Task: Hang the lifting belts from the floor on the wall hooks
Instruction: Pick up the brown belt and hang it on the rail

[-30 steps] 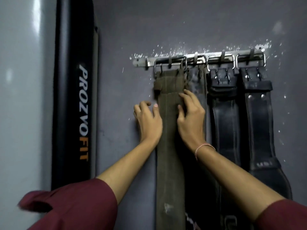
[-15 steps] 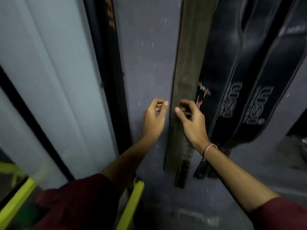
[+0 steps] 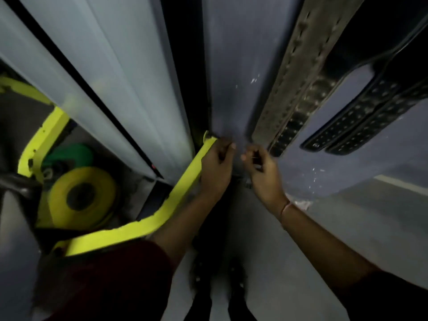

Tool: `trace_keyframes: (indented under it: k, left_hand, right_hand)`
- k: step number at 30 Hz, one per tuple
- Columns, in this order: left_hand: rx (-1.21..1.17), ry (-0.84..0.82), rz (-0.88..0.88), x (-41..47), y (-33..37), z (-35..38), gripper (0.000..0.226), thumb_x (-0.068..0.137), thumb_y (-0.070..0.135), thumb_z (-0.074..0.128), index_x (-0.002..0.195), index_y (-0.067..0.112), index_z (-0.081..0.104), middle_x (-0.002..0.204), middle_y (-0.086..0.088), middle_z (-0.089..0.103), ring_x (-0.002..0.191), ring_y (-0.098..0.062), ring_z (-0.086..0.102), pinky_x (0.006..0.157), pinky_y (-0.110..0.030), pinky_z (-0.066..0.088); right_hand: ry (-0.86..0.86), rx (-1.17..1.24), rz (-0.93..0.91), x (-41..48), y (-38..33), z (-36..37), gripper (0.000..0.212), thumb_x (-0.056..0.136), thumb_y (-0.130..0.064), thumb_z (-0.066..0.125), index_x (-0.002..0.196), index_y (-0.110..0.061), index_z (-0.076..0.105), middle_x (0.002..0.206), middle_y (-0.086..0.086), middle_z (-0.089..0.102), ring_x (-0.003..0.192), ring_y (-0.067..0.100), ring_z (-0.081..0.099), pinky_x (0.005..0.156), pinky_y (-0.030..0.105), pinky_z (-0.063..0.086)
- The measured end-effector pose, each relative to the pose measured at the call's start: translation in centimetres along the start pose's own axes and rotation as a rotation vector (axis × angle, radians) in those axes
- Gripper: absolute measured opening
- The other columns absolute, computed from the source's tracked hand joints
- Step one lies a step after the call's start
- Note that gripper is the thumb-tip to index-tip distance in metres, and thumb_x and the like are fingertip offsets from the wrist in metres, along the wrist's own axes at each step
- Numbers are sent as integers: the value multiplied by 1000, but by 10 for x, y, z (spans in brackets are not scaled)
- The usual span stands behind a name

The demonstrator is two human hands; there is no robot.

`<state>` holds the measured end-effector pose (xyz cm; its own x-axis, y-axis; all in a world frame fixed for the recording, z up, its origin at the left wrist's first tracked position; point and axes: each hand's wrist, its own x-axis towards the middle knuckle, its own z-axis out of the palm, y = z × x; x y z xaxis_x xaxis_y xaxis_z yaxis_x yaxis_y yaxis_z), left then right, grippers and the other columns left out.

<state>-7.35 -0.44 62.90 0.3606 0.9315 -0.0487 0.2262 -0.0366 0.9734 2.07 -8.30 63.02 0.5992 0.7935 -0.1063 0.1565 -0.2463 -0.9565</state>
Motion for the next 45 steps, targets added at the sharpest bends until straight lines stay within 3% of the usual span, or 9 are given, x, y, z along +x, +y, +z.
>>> trace_keyframes:
  k: [7,11,15,18,24,27,33,42,45]
  left_hand:
    - [148,-60,-260,-54,-197,22,19,100,27,54,92,11,62,86,-10,68,84,-25,65,76,-37,49]
    - [210,-122,-452,-85,-321,35,17,103,27,50,103,16,63,96,1,67,93,-17,66,86,-39,55]
    - [293,-196,-559,-105,-438,40,19,104,27,48,112,16,61,99,3,63,87,-10,61,73,-18,47]
    - [380,-237,-590,-109,-520,37,13,104,23,48,107,14,58,88,2,61,75,-9,56,66,-20,43]
    - [490,-249,-616,-92,-645,28,15,102,11,51,113,3,57,96,1,55,90,-12,53,70,-3,42]
    - [447,-295,-626,-77,-690,31,25,101,7,51,125,1,53,106,1,57,95,-9,56,80,-5,44]
    - [225,-240,-867,-48,-755,54,51,98,40,52,141,13,52,135,-7,61,125,-25,58,109,-45,46]
    - [-80,31,-1184,-29,-756,80,72,87,47,67,146,12,45,137,-14,60,118,-35,61,103,-51,50]
    - [-195,74,-1259,-37,-734,82,56,100,44,44,147,12,45,139,-18,56,125,-38,55,104,-48,48]
  right_hand:
    - [-199,-12,240,-22,170,56,24,98,-11,58,120,-4,57,98,-3,62,87,-3,58,74,9,48]
    - [-281,-25,409,-38,289,95,26,98,-8,57,123,0,56,102,4,60,81,-3,58,67,3,47]
    - [-335,-89,504,-51,410,136,21,98,-11,57,116,-2,60,93,5,63,76,-3,60,65,6,47]
    - [-341,-111,550,-57,497,170,23,96,-8,59,117,2,61,92,-2,62,93,15,60,86,27,48]
    - [-423,-255,540,-42,625,241,28,95,-9,60,122,-2,62,121,16,65,112,29,63,89,31,49]
    - [-445,-389,420,-25,667,270,31,95,-11,59,125,-6,59,128,15,58,116,30,57,97,37,47]
    - [-381,-814,214,-3,718,306,32,94,-21,54,124,-11,52,124,15,55,111,36,49,87,47,49]
    - [-466,-785,268,-4,701,303,26,101,-13,45,125,-3,48,125,20,48,92,41,66,71,42,52]
    - [-432,-662,279,-27,680,289,27,99,-15,50,124,-5,49,124,18,49,91,38,64,75,43,55]
